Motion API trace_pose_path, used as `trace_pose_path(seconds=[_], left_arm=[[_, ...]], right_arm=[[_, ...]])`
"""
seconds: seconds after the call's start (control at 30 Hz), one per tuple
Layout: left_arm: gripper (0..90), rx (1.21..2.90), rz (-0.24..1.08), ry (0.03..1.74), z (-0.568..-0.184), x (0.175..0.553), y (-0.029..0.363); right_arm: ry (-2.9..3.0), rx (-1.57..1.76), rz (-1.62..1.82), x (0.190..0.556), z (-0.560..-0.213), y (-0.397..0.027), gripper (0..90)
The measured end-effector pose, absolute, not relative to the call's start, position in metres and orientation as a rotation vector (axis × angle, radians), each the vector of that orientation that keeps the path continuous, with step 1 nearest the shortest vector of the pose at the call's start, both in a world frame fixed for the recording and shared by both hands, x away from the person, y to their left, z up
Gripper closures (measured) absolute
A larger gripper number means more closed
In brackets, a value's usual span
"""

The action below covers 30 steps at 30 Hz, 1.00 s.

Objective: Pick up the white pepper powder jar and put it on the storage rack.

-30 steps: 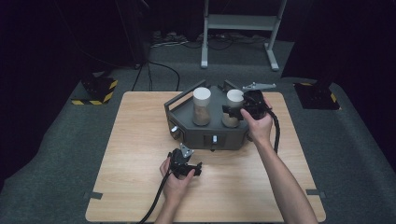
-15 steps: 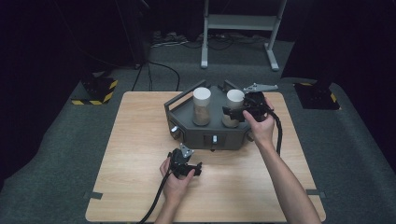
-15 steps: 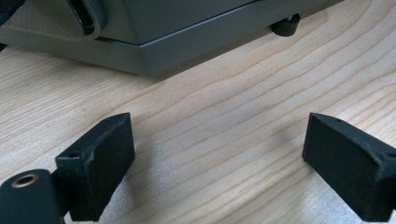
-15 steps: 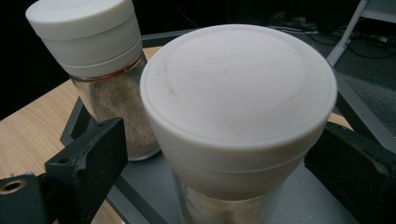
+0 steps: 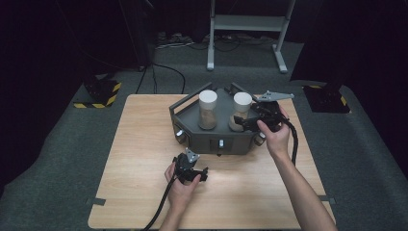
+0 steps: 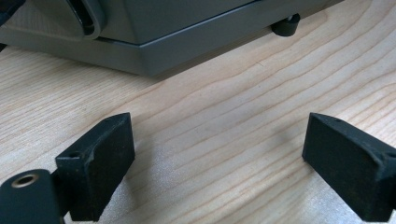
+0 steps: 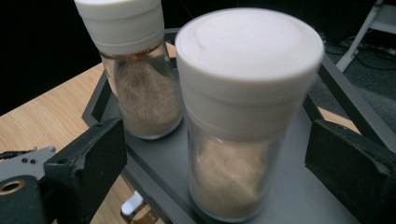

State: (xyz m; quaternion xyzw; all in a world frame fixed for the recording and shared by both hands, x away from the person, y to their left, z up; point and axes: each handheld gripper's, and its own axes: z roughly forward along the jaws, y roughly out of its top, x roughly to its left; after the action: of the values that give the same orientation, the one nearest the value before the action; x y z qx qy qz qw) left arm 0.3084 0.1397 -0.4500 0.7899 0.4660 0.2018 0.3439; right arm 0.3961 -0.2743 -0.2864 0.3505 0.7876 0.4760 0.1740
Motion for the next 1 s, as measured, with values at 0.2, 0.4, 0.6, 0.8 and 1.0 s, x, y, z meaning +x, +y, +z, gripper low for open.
trace_pose_path(seconds=[0.2,0.4,0.6,0.8,1.0], left_arm=[[9.4,2.052,0.524,1.211,-0.450,0.308,0.140],[9.3,2.052,0.524,1.211,-0.450,0.308,0.140],[9.3,2.052,0.524,1.211,-0.450,0.308,0.140],[9.3,2.052,0.525,1.211,-0.450,0.308,0.140],[9.4,2.052,0.525,1.211,-0.450,0.308,0.140]], right_arm=[[2.228,0.998,1.363,0.388,-0.291,-0.289,6.1],[2.227,1.001,1.361,0.381,-0.296,-0.298,6.1],[2.227,1.010,1.353,0.376,-0.302,-0.305,6.1],[2.222,1.026,1.349,0.372,-0.308,-0.311,6.1],[2.220,1.043,1.345,0.369,-0.313,-0.315,6.2]])
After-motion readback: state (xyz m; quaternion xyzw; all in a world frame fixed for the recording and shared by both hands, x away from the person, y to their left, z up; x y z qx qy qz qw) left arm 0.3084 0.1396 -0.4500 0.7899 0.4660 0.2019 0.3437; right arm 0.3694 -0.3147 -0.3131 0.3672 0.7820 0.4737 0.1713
